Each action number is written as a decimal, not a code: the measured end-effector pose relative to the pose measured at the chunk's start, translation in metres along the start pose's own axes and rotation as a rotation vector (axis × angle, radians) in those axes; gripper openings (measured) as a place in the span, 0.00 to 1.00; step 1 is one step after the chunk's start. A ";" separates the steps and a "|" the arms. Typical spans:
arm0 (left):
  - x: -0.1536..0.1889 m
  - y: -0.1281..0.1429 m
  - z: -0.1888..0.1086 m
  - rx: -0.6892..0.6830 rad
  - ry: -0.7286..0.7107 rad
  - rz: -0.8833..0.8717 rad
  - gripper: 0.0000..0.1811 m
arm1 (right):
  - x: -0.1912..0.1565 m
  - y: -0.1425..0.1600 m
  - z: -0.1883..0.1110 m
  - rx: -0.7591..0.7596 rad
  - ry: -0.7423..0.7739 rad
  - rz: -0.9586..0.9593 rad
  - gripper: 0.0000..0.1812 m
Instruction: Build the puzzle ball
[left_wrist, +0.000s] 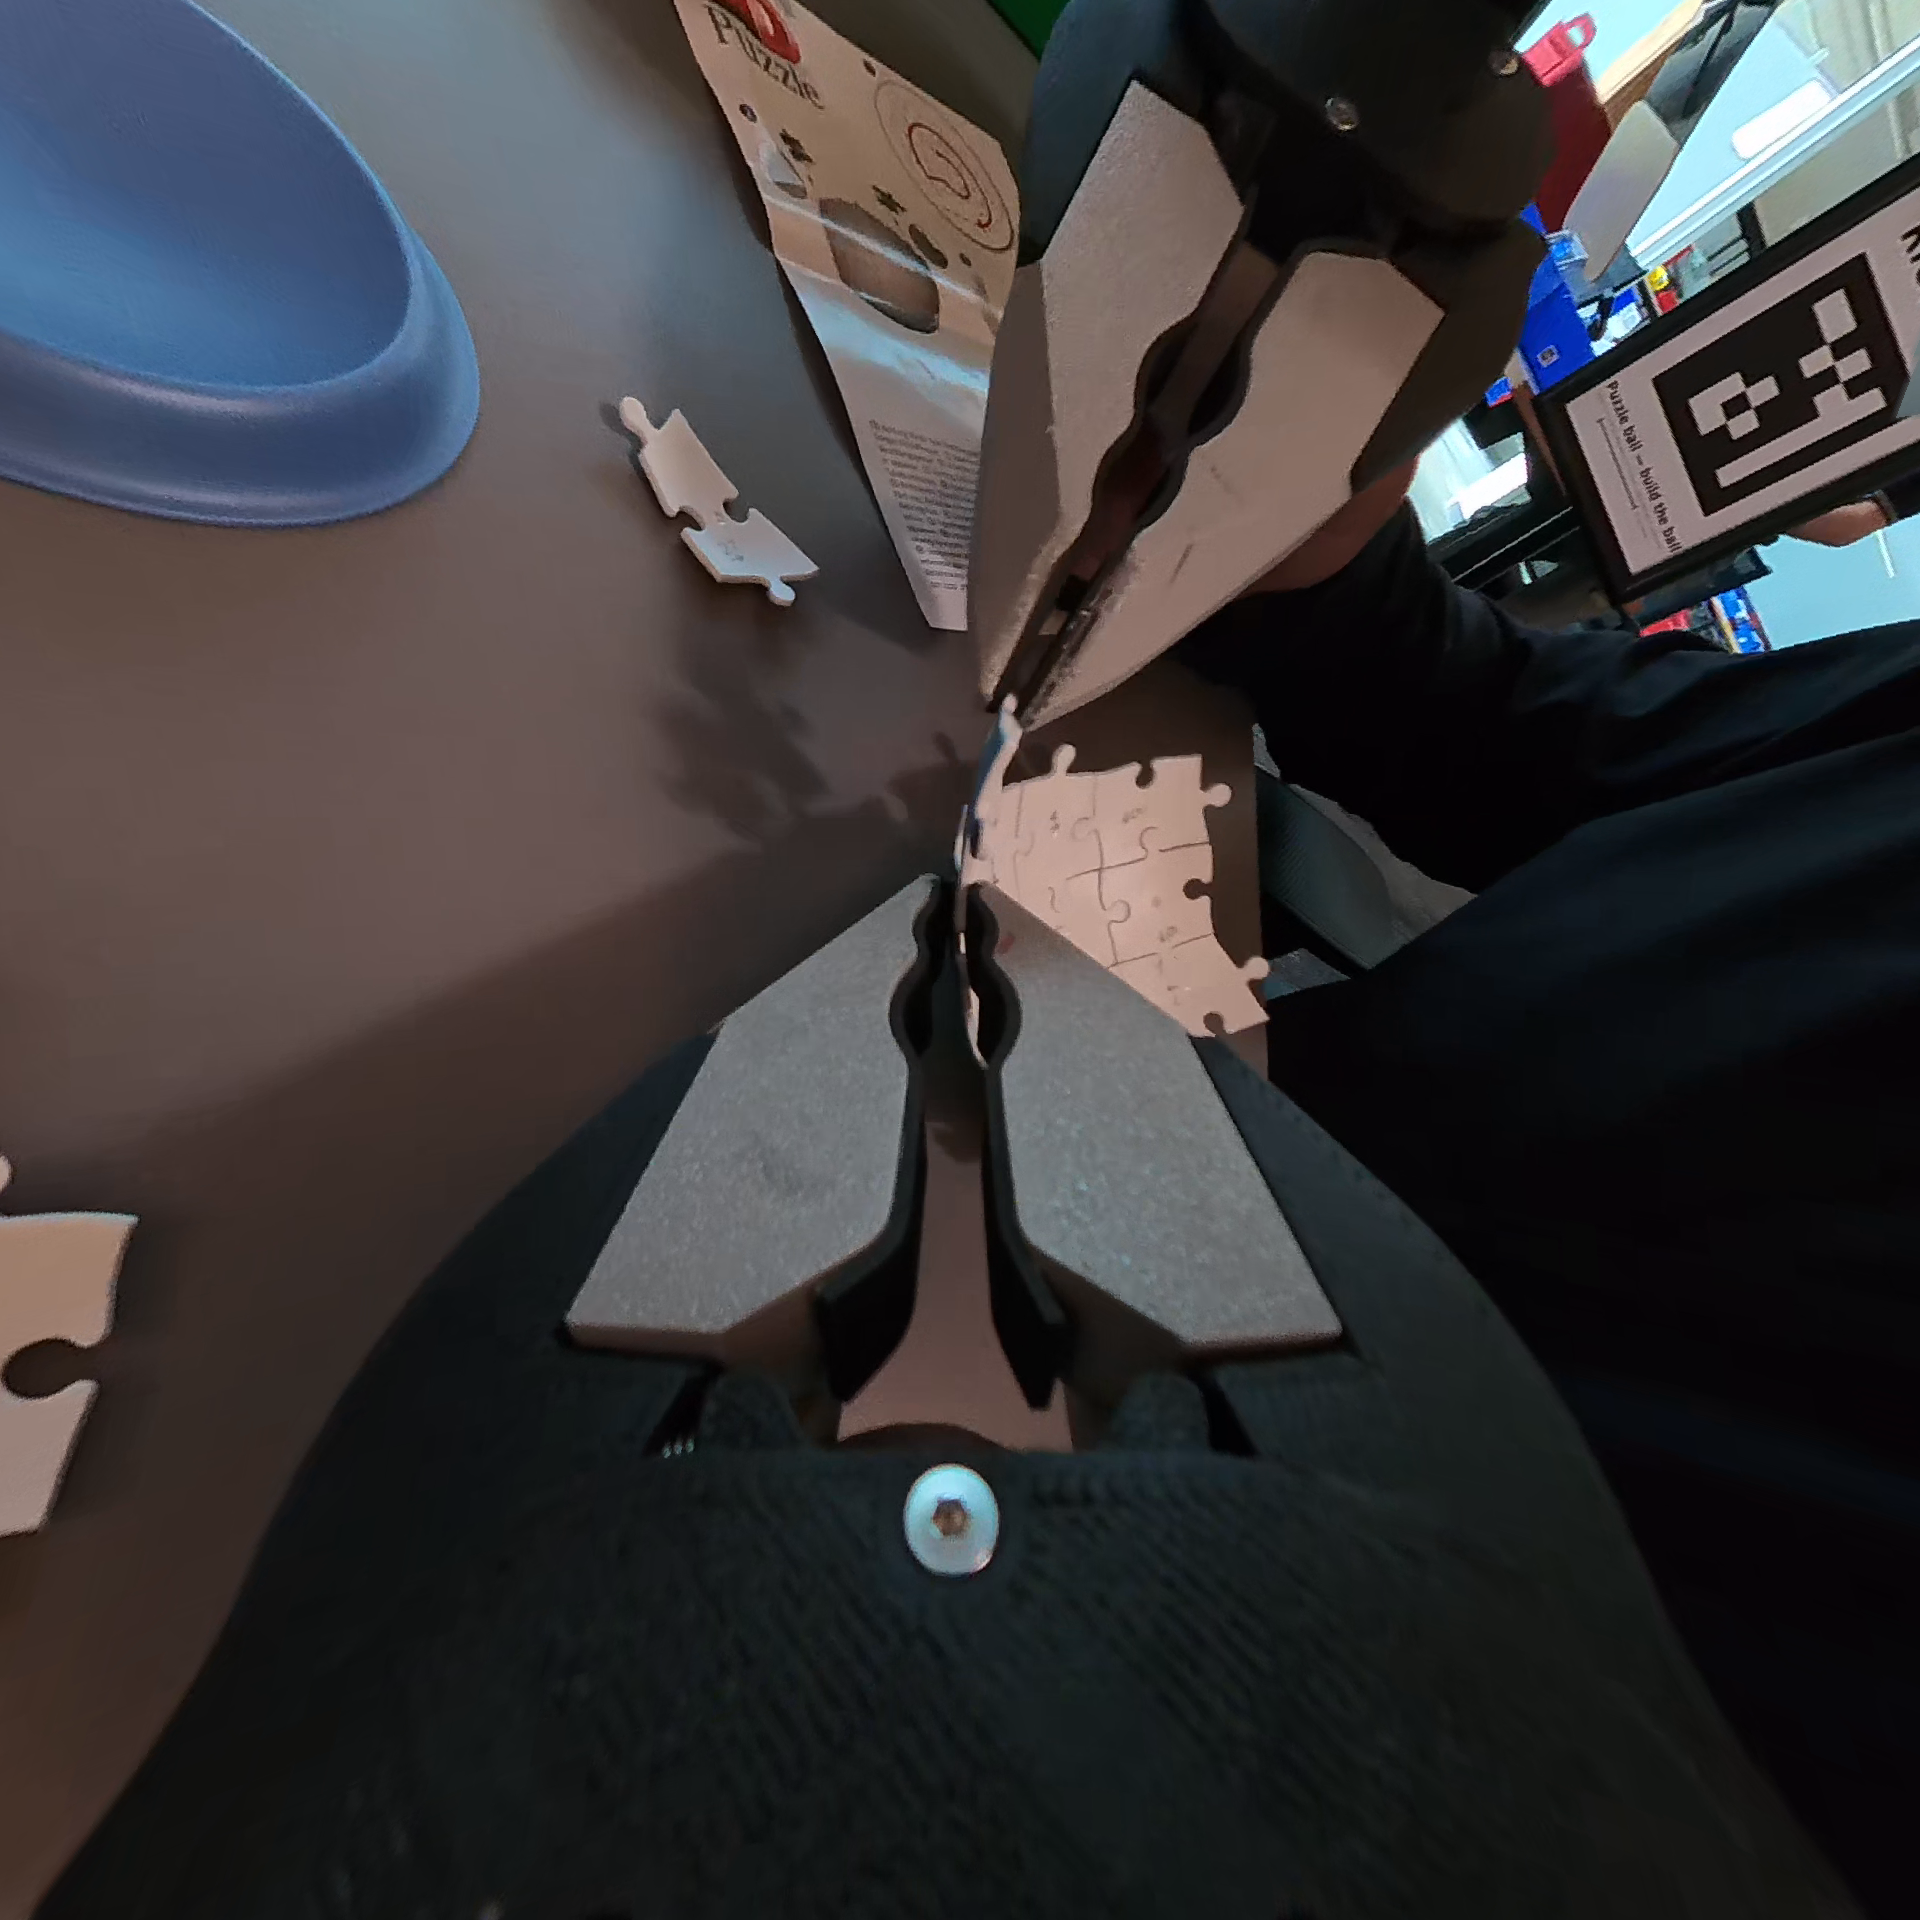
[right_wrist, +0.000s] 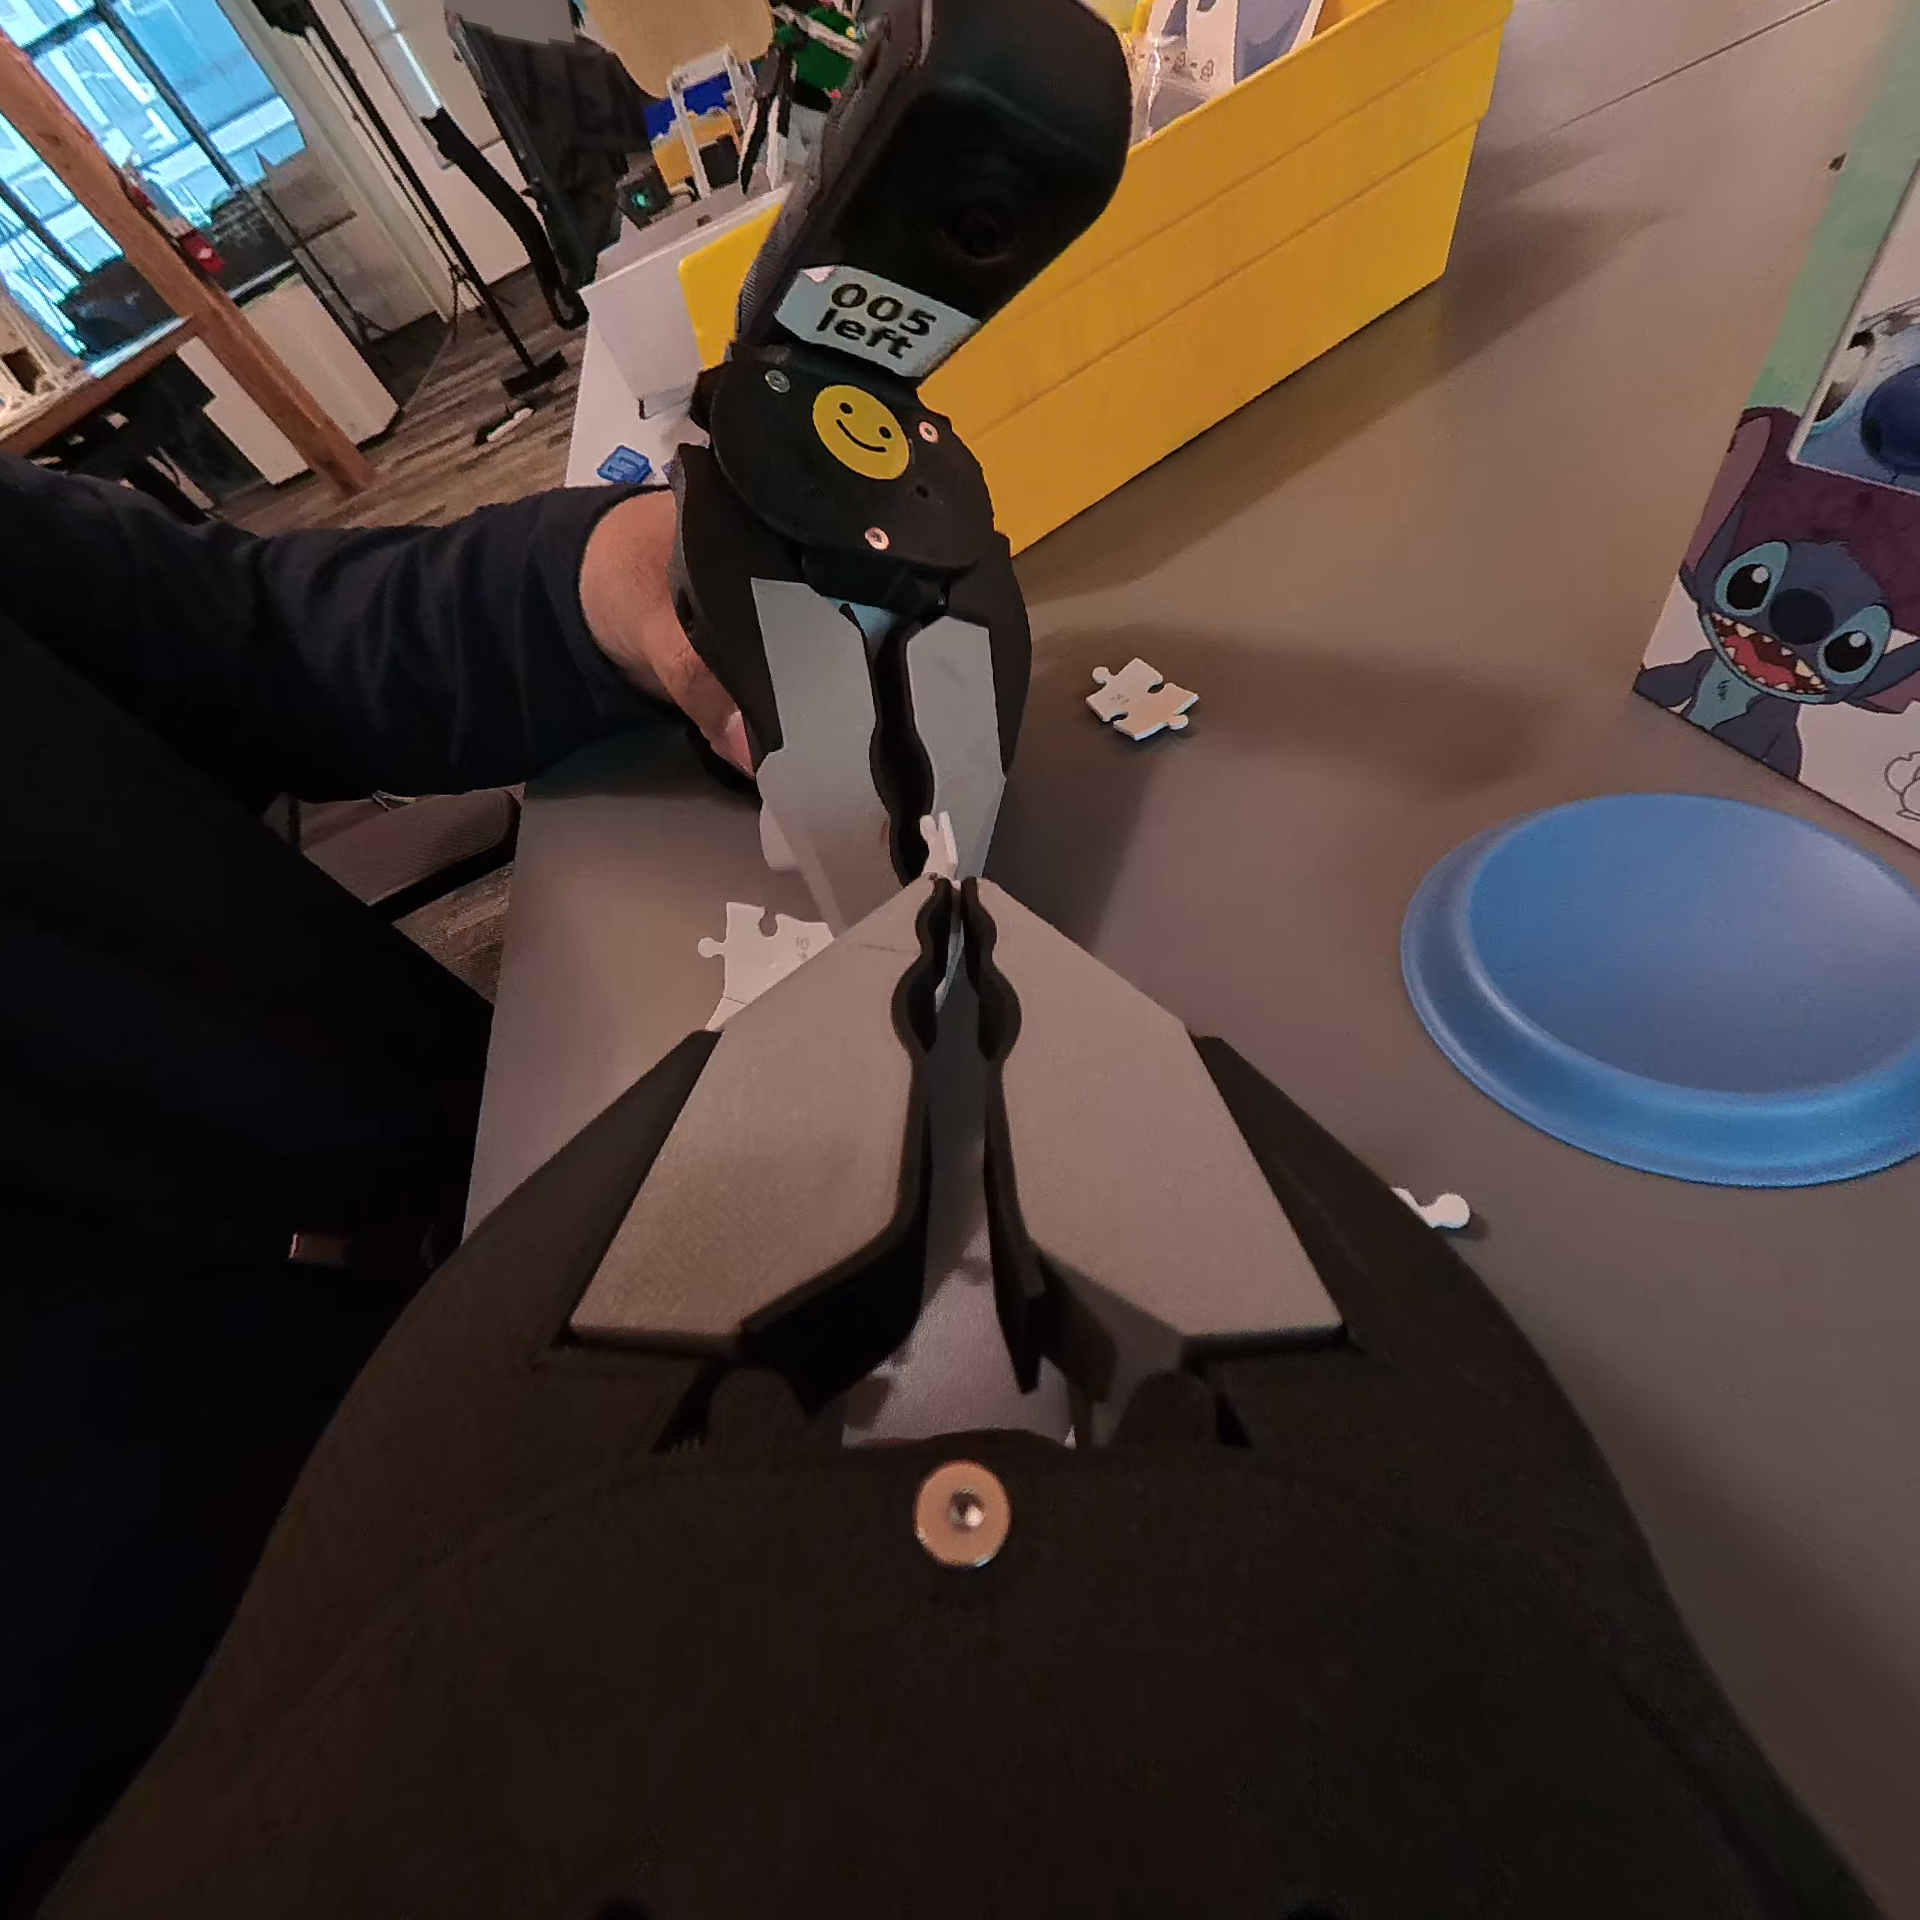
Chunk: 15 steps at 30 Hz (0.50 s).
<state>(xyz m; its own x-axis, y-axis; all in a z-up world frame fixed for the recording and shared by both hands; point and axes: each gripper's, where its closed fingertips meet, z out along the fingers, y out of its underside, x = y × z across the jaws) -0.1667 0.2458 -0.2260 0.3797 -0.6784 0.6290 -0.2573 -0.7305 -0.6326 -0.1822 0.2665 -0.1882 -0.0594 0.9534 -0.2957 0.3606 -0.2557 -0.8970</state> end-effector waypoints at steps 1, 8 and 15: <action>0.001 0.000 0.000 0.001 0.008 -0.003 0.00 | -0.001 -0.001 0.000 0.006 -0.005 0.001 0.00; 0.006 -0.010 -0.009 0.078 0.080 -0.026 0.00 | -0.004 -0.008 -0.005 0.064 -0.054 0.040 0.00; 0.010 -0.012 -0.011 0.094 0.108 -0.013 0.00 | -0.004 -0.011 -0.005 0.074 -0.054 0.026 0.00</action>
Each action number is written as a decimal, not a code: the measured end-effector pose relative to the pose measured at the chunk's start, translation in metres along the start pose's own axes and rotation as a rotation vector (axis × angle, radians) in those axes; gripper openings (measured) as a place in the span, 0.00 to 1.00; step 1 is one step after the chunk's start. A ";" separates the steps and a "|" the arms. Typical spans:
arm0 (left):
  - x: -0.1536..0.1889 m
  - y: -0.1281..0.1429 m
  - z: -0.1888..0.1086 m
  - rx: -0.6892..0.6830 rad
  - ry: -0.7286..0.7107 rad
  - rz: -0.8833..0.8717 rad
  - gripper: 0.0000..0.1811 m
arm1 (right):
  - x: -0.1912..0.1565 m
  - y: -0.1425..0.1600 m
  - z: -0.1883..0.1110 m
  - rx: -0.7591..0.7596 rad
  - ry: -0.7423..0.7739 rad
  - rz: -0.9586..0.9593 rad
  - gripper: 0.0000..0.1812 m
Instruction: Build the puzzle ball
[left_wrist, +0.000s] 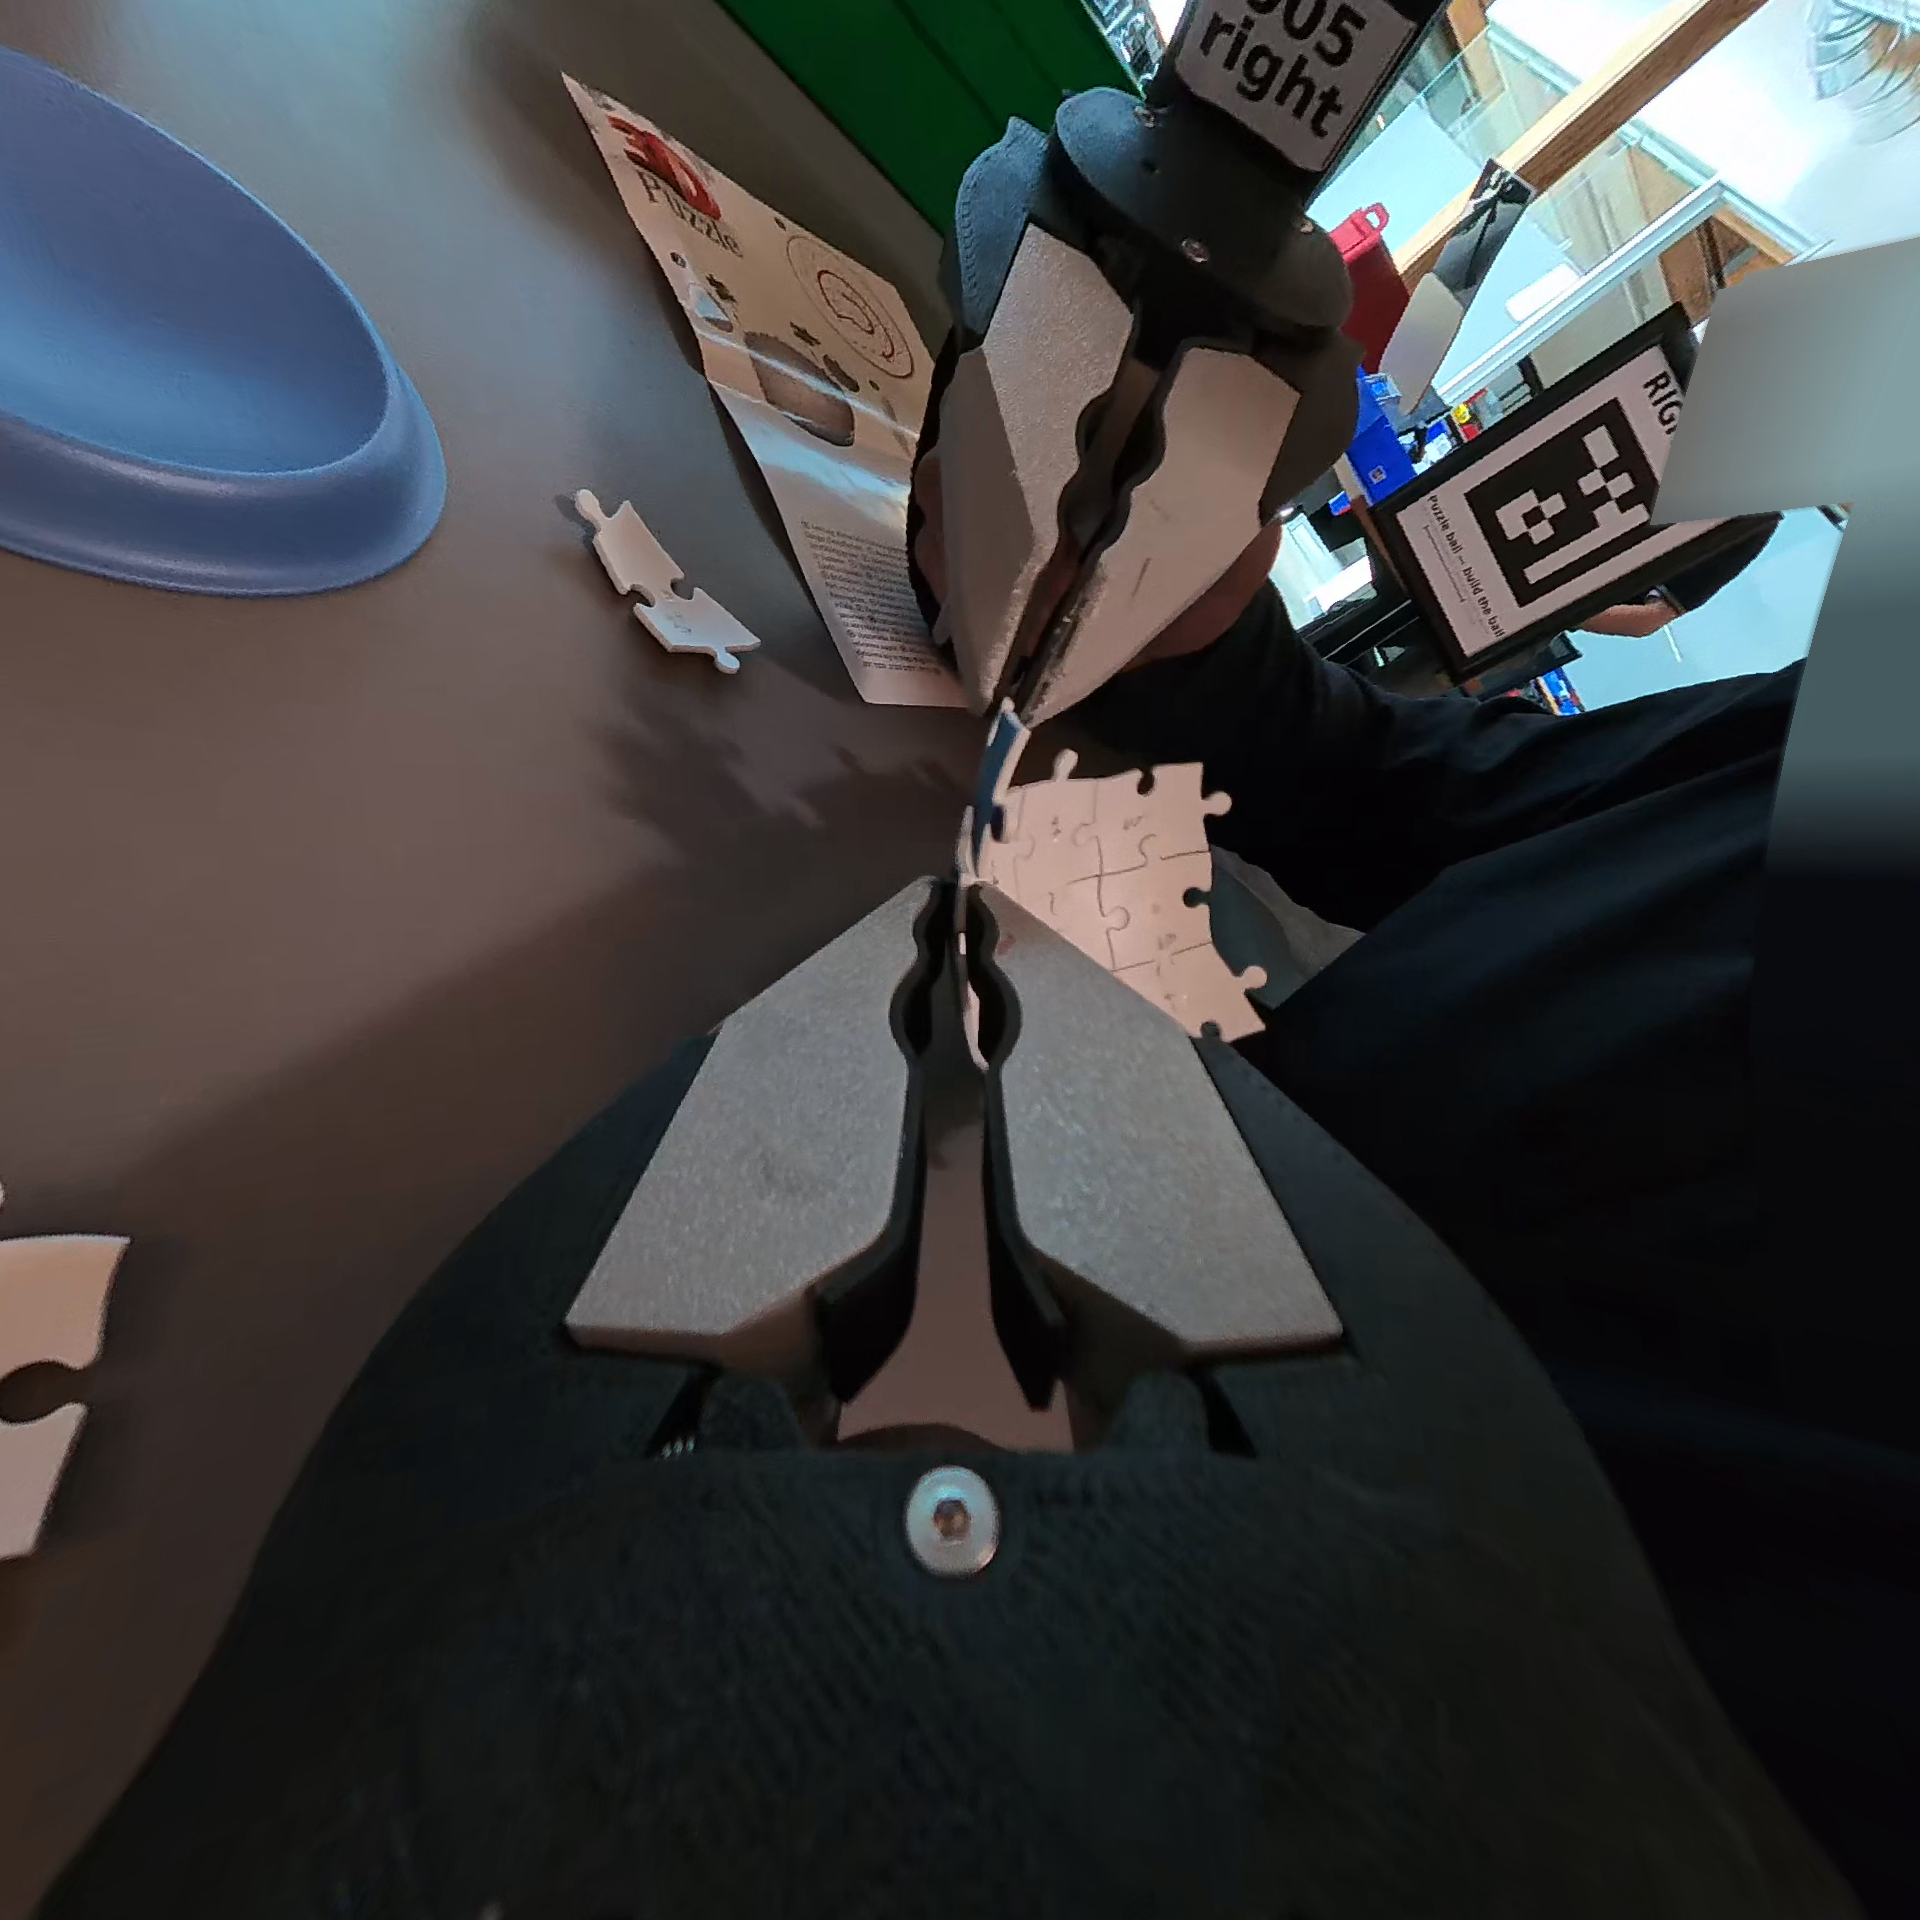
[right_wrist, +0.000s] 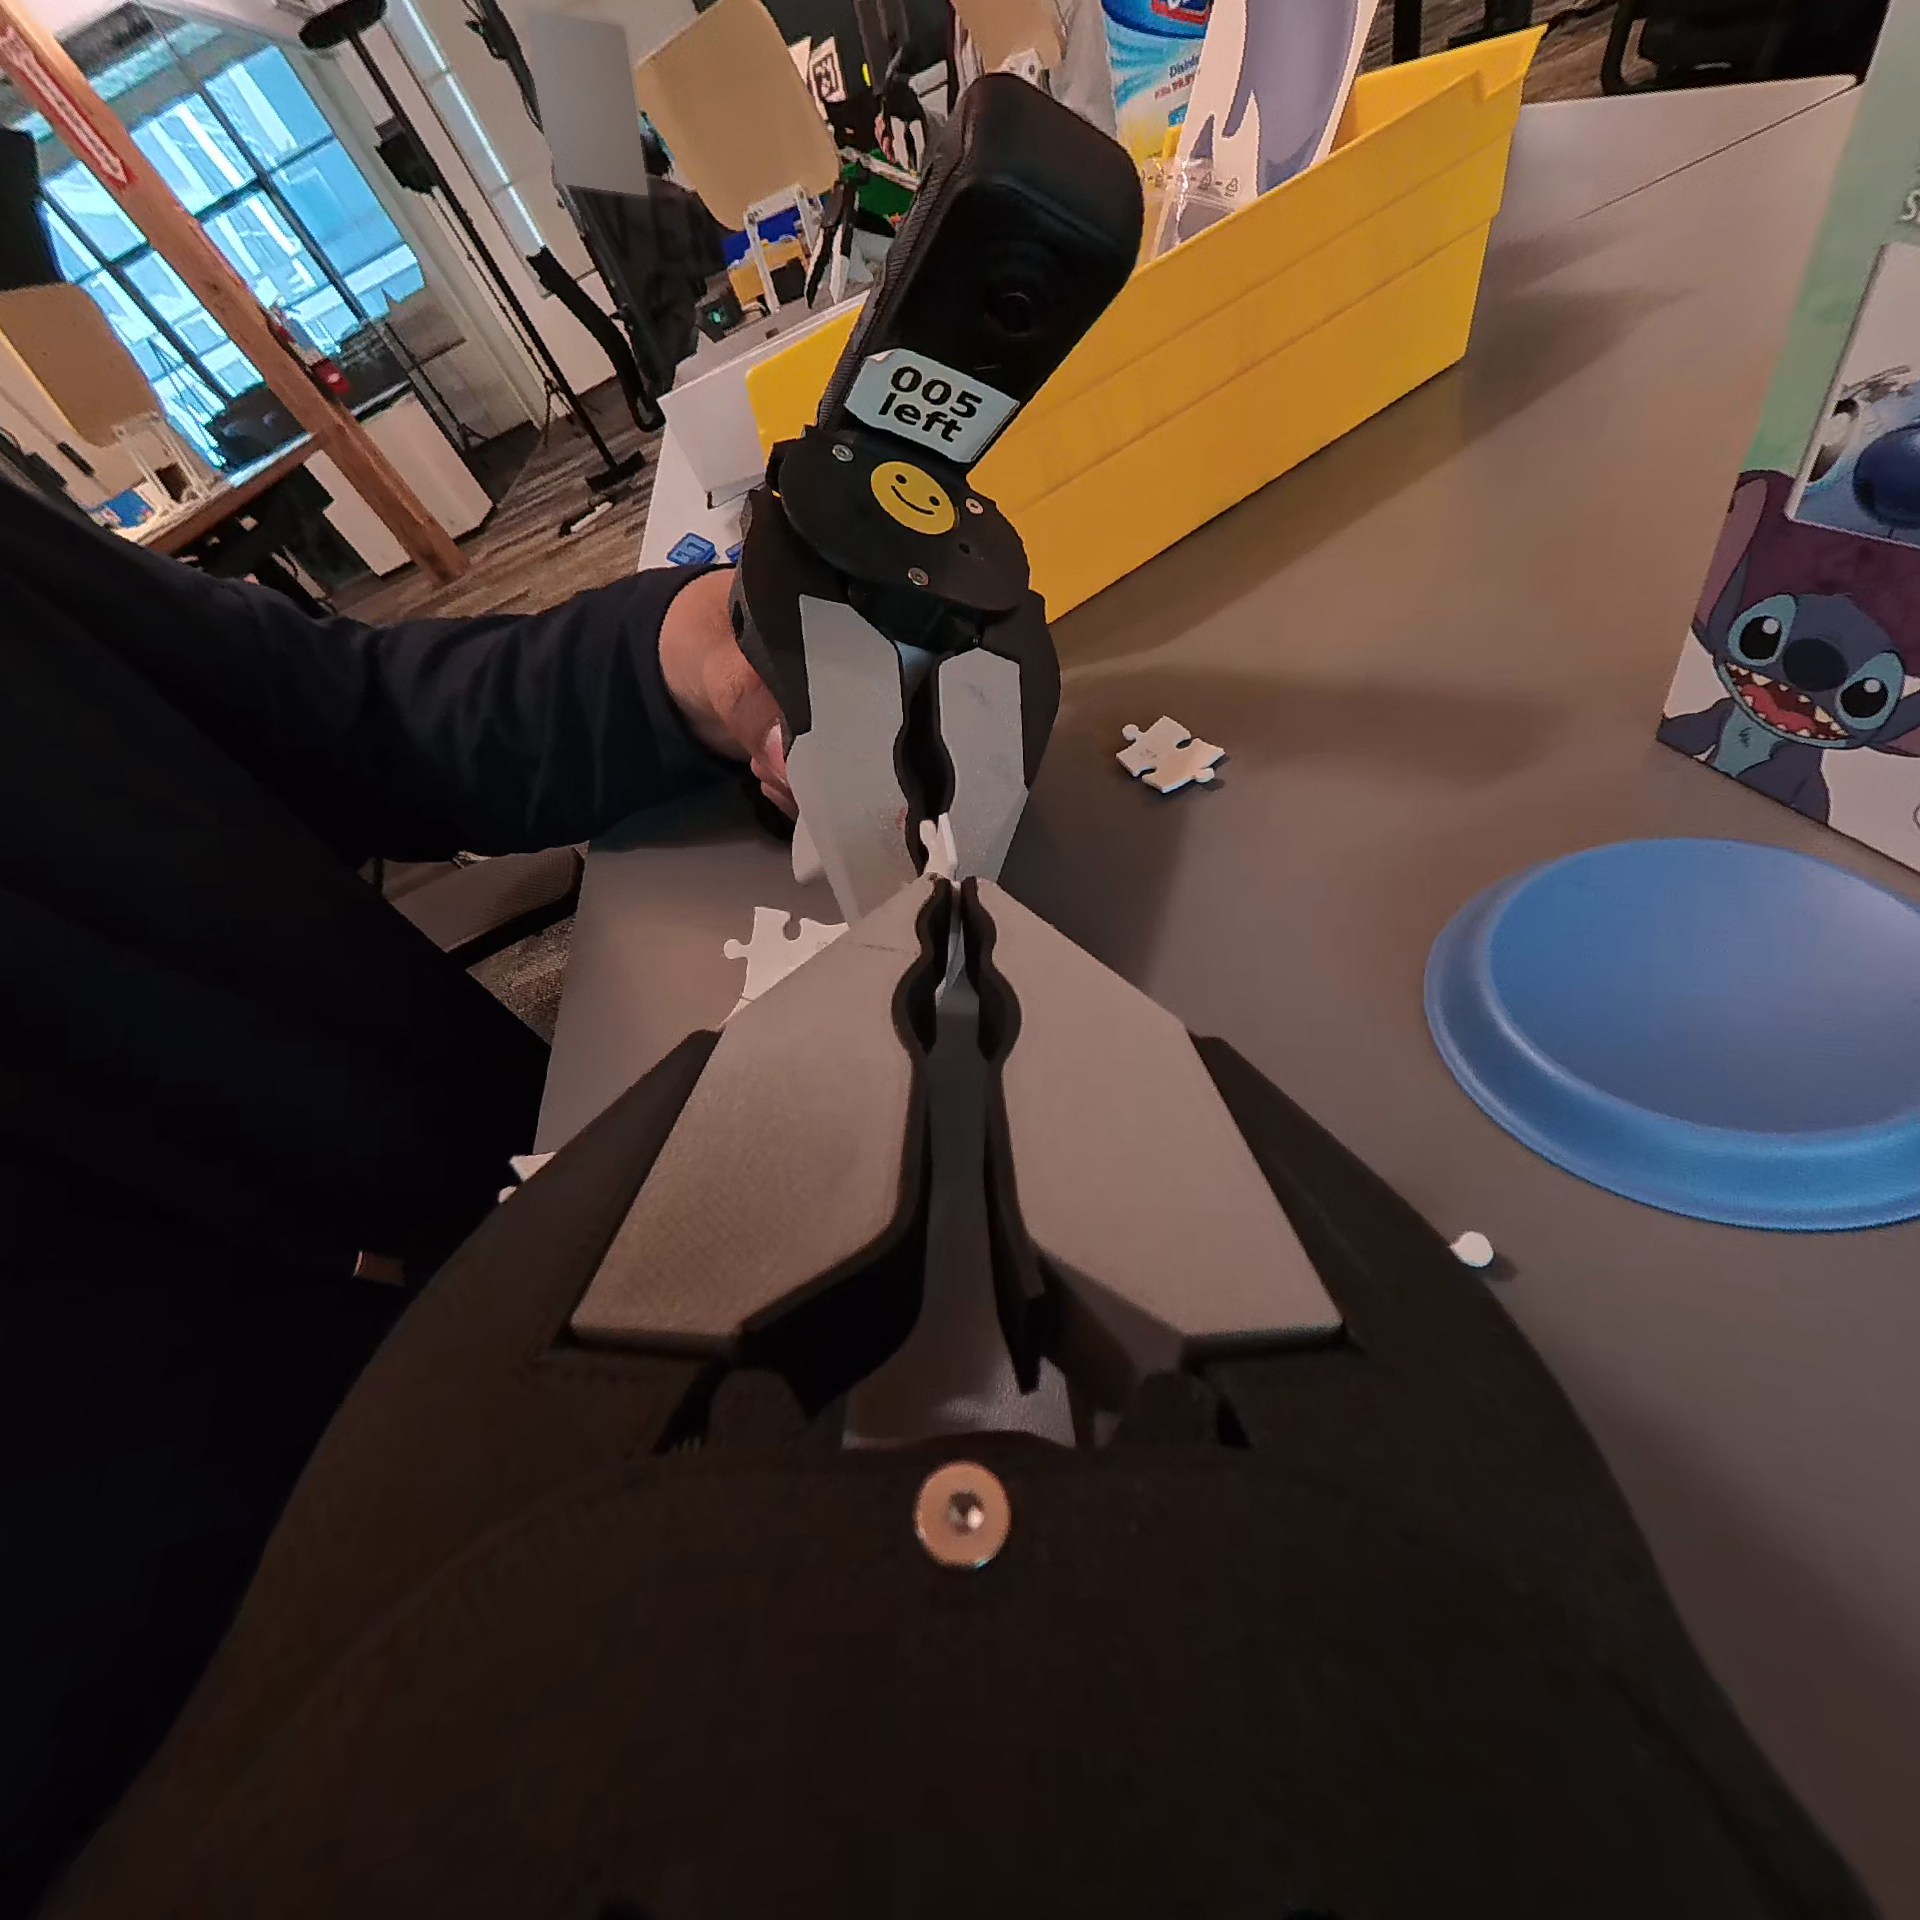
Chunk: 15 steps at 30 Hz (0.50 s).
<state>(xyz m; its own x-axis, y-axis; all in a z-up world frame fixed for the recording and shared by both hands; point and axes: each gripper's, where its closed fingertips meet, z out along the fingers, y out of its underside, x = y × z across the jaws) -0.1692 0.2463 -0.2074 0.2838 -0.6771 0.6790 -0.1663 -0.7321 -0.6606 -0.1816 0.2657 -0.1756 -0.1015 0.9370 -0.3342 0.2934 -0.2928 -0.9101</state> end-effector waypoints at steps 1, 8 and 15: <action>0.001 0.000 0.000 0.004 0.003 0.001 0.00 | 0.000 0.000 0.000 0.003 0.001 0.000 0.00; 0.001 -0.002 -0.001 0.015 0.008 0.000 0.01 | 0.003 0.000 0.000 0.001 0.026 -0.017 0.00; 0.000 -0.002 -0.002 0.021 0.007 -0.014 0.02 | 0.005 0.000 0.000 -0.009 0.056 -0.053 0.00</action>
